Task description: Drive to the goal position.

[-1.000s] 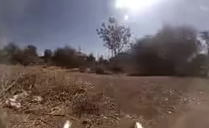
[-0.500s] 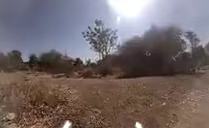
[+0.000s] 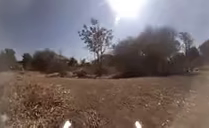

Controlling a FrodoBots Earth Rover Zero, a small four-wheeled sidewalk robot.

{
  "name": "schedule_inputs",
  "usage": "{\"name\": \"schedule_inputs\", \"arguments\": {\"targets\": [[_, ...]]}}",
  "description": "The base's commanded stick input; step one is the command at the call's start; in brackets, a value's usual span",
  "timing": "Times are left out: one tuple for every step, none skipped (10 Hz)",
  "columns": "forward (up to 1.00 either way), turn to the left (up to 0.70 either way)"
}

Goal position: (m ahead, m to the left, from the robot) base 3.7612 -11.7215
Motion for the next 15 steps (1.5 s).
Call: {"name": "schedule_inputs", "arguments": {"targets": [[0.70, -0.27], [0.70, -0.27], [0.70, -0.27], [0.70, -0.27], [0.70, -0.27], [0.70, -0.27], [0.70, -0.27], [0.70, -0.27], [0.70, -0.27], [0.70, -0.27], [0.70, -0.27], [0.70, -0.27], [0.70, -0.27], [0.70, -0.27], [0.70, -0.27]]}}
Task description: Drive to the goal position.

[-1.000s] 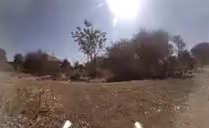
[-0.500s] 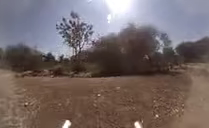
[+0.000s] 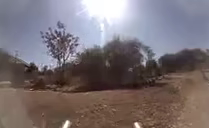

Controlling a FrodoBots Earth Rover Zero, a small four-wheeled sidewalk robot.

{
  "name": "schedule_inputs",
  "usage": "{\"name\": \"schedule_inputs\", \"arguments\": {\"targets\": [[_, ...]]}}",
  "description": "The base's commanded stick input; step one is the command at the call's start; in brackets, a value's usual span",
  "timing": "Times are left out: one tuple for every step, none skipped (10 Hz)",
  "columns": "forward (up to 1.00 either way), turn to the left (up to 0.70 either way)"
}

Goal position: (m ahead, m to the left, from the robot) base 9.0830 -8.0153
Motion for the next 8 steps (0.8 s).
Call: {"name": "schedule_inputs", "arguments": {"targets": [[0.70, -0.27], [0.70, -0.27], [0.70, -0.27], [0.70, -0.22], [0.70, -0.17], [0.70, -0.12], [0.70, -0.07], [0.70, -0.03]]}}
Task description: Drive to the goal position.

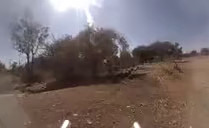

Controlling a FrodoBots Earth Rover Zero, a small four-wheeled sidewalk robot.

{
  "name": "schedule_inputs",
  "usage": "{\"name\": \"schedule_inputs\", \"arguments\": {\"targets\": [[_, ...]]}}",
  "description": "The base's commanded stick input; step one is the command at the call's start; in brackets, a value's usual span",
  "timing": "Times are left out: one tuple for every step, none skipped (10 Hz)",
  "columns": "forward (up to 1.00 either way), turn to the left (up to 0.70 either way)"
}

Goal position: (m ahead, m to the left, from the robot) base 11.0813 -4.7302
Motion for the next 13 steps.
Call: {"name": "schedule_inputs", "arguments": {"targets": [[0.70, 0.00], [0.70, 0.00], [0.70, 0.00], [0.70, 0.00], [0.70, 0.00], [0.70, 0.00], [0.70, 0.00], [0.70, 0.00], [0.70, 0.00], [0.70, 0.00], [0.70, 0.00], [0.70, 0.00], [0.70, 0.00]]}}
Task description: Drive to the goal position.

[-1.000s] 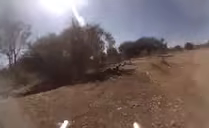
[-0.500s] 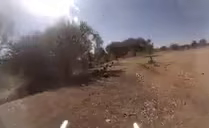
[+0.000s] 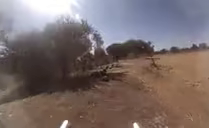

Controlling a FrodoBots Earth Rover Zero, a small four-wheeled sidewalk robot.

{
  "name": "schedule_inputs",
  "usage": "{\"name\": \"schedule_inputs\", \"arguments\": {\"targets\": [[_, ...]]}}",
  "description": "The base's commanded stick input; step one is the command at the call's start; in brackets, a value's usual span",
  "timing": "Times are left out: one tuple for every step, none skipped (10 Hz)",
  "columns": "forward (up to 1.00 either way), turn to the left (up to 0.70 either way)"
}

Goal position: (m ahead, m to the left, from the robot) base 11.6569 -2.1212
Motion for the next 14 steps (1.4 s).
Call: {"name": "schedule_inputs", "arguments": {"targets": [[0.70, 0.00], [0.70, 0.00], [0.70, -0.05], [0.70, -0.11], [0.70, -0.16], [0.70, -0.21], [0.70, -0.27], [0.70, -0.27], [0.70, -0.27], [0.70, -0.27], [0.70, -0.27], [0.70, -0.27], [0.70, -0.27], [0.70, -0.27]]}}
